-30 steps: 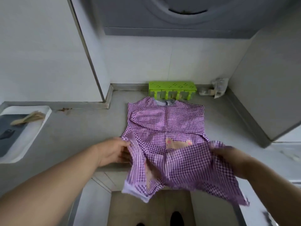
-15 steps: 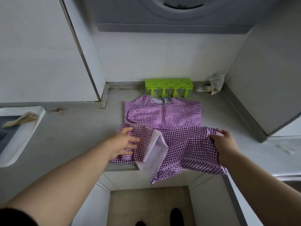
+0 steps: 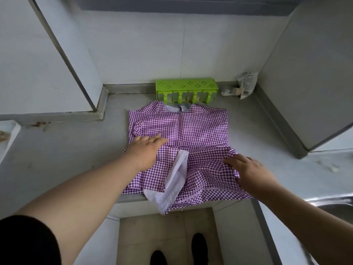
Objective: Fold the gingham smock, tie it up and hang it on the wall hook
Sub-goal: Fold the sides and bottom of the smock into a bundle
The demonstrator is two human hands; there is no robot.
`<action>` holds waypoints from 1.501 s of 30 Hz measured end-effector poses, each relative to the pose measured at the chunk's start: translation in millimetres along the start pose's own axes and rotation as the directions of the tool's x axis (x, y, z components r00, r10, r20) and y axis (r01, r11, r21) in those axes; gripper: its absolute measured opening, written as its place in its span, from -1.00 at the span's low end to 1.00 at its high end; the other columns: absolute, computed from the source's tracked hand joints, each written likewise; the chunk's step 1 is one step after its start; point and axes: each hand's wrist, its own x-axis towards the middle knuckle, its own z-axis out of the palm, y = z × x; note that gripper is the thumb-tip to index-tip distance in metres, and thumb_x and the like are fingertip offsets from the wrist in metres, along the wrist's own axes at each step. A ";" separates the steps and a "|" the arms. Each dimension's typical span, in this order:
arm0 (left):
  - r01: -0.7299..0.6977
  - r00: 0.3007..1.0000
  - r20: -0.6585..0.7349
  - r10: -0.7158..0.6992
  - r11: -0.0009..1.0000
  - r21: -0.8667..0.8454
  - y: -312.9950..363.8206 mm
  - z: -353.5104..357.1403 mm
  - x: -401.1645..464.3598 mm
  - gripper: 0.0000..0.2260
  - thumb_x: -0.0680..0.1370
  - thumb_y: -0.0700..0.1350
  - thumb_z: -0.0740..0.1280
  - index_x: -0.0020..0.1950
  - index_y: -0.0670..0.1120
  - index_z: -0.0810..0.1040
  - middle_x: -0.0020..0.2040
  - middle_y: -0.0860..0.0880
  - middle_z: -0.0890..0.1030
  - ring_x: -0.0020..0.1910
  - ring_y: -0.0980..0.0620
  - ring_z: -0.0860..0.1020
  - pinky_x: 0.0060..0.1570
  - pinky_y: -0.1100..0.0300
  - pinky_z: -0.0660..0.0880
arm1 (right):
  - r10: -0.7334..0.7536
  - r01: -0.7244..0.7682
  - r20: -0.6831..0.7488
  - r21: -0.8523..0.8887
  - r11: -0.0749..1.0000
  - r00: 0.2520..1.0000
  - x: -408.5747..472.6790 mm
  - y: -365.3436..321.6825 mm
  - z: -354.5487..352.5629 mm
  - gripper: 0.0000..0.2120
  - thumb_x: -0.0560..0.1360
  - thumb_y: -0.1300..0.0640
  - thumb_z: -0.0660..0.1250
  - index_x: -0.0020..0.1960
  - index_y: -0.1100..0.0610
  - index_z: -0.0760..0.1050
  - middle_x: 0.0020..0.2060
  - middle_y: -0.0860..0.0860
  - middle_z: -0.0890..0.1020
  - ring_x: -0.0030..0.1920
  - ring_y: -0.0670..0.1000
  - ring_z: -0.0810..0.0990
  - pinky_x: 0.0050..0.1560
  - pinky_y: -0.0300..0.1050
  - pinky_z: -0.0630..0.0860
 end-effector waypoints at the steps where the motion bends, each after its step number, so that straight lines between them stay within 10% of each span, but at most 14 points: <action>1: 0.007 1.000 0.010 -0.007 0.999 0.033 4.1 -0.9 7.9 -0.26 0.61 -0.13 0.29 0.69 0.17 0.00 0.67 0.01 0.24 0.56 -0.08 0.29 0.53 -0.08 0.17 | -0.006 0.007 0.017 -0.037 0.999 1.000 0.8 4.6 5.2 -0.41 0.65 0.14 0.27 0.60 -0.19 0.21 0.58 -0.09 0.28 0.53 0.10 0.32 0.50 0.05 0.32; 5: 0.032 0.994 0.103 -0.040 0.996 0.078 11.1 5.4 31.5 -0.33 0.62 -0.06 0.31 0.67 0.20 0.12 0.52 0.01 0.46 0.50 -0.07 0.35 0.56 -0.09 0.08 | -0.022 0.032 0.070 -0.144 0.989 0.997 -2.8 10.9 20.7 -0.50 0.67 -0.01 0.17 0.59 -0.20 0.23 0.59 -0.04 0.15 0.52 0.19 0.27 0.51 0.12 0.32; 9: -0.027 0.987 0.158 0.022 0.999 0.029 18.4 0.6 37.2 -0.74 0.61 0.13 0.34 0.28 0.15 0.56 0.27 0.05 0.64 0.25 -0.06 0.56 0.41 -0.09 0.28 | -0.322 0.265 -0.228 -0.248 0.932 0.919 -6.9 15.3 34.0 -0.65 0.53 -0.04 0.22 0.25 -0.13 0.62 0.37 0.04 0.49 0.29 0.22 0.52 0.25 0.25 0.50; 15: -0.078 0.956 0.276 0.097 0.994 -0.080 25.2 -10.5 21.2 -0.94 0.59 -0.05 0.33 -0.07 0.06 0.47 -0.07 0.05 0.57 -0.10 0.00 0.55 -0.12 0.05 0.52 | -0.693 0.608 -0.255 -0.341 0.717 0.674 -9.5 9.2 46.2 -0.75 0.58 0.07 0.22 0.12 -0.10 0.65 0.11 -0.17 0.67 0.42 0.05 0.50 0.46 0.06 0.27; 19: 0.009 0.942 0.317 0.110 0.935 -0.354 5.0 -39.4 6.4 -0.87 0.57 -0.12 0.34 -0.19 0.01 0.51 -0.10 -0.04 0.61 -0.14 -0.03 0.56 -0.10 0.02 0.52 | -0.690 0.644 -0.115 -0.278 0.713 0.714 -2.2 -1.9 25.8 -0.80 0.55 0.10 0.24 -0.05 -0.06 0.64 -0.08 -0.14 0.68 0.16 -0.02 0.63 0.32 0.03 0.46; 21: 0.159 0.961 0.271 0.050 0.701 -0.695 -9.6 -56.8 -7.8 -0.96 0.58 -0.11 0.41 -0.05 -0.04 0.64 -0.03 -0.06 0.70 -0.03 -0.05 0.65 0.02 0.07 0.53 | -0.574 0.572 -0.004 -0.080 0.817 0.819 0.7 -10.2 2.3 -0.80 0.59 0.14 0.21 -0.06 -0.05 0.59 -0.15 -0.13 0.64 -0.08 -0.07 0.59 0.05 -0.06 0.55; 23: 0.274 0.962 0.272 -0.037 0.198 -0.941 -20.3 -72.1 -16.4 -0.82 0.60 -0.06 0.43 0.19 -0.05 0.68 0.10 -0.10 0.76 0.10 -0.17 0.72 0.19 -0.05 0.58 | -0.224 0.224 -0.057 0.478 0.850 0.973 8.6 -12.4 -27.8 -0.74 0.61 0.21 0.18 -0.14 0.01 0.57 -0.26 -0.07 0.63 -0.24 -0.02 0.57 -0.18 0.00 0.51; 26: 0.138 0.942 0.214 -0.260 -0.280 -0.950 -44.7 -83.9 -25.0 -0.70 0.67 0.02 0.35 0.32 -0.10 0.64 0.17 -0.18 0.74 0.13 -0.23 0.72 0.25 -0.19 0.59 | 0.424 -0.031 0.018 0.999 0.023 0.905 29.8 -3.7 -72.6 -0.76 0.54 0.08 0.24 -0.26 0.09 0.53 -0.35 0.05 0.58 -0.27 0.12 0.54 -0.17 0.09 0.43; 28: 0.119 0.885 0.193 -0.423 -0.196 -0.973 -60.9 -85.9 -33.5 -0.67 0.71 0.09 0.25 0.26 -0.10 0.66 0.11 -0.15 0.76 0.06 -0.18 0.74 0.17 -0.09 0.61 | 0.547 -0.031 0.117 0.986 -0.165 0.829 46.9 6.3 -89.5 -0.69 0.40 -0.10 0.34 -0.08 0.14 0.61 -0.11 0.10 0.69 -0.06 0.16 0.65 0.02 0.14 0.55; 30: 0.171 0.849 0.168 -0.501 -0.041 -0.984 -67.5 -86.4 -43.8 -0.65 0.75 0.11 0.16 0.16 -0.08 0.64 0.04 -0.12 0.74 0.00 -0.12 0.71 0.08 0.01 0.57 | 0.594 -0.074 0.070 0.997 -0.017 0.801 57.6 24.5 -85.1 -0.45 0.33 -0.28 0.35 0.04 0.16 0.63 0.09 0.10 0.71 0.08 0.19 0.68 0.23 0.20 0.58; 34: 0.170 0.846 0.133 -0.516 0.025 -0.985 -78.8 -85.0 -50.7 -0.62 0.76 0.14 0.10 0.42 -0.03 0.51 0.15 -0.06 0.64 0.13 -0.08 0.61 0.38 -0.12 0.48 | 0.637 -0.166 0.024 0.972 0.164 0.771 57.6 31.5 -76.4 -0.65 0.56 -0.18 0.32 -0.01 0.10 0.63 -0.04 0.03 0.68 0.03 0.15 0.67 0.25 0.15 0.58; 37: 0.157 0.849 0.105 -0.519 0.059 -0.986 -80.7 -86.7 -45.8 -0.70 0.76 0.10 0.11 0.41 0.05 0.49 0.08 0.00 0.64 0.02 0.02 0.61 0.23 0.00 0.50 | 0.639 -0.192 -0.053 0.932 0.308 0.767 62.4 31.8 -76.5 -0.68 0.63 -0.12 0.27 0.14 0.10 0.63 0.00 0.11 0.68 0.01 0.17 0.66 0.22 0.12 0.58; 45: 0.199 0.855 0.137 -0.501 0.073 -0.977 -76.3 -94.8 1.1 -0.64 0.78 0.08 0.08 0.32 -0.06 0.59 0.09 -0.05 0.71 0.05 -0.03 0.67 -0.09 0.13 0.52 | 0.559 -0.237 -0.028 0.887 0.396 0.829 118.2 45.4 -87.6 -0.76 0.68 -0.02 0.22 0.09 0.09 0.60 -0.04 0.07 0.68 -0.03 0.14 0.66 0.20 0.15 0.58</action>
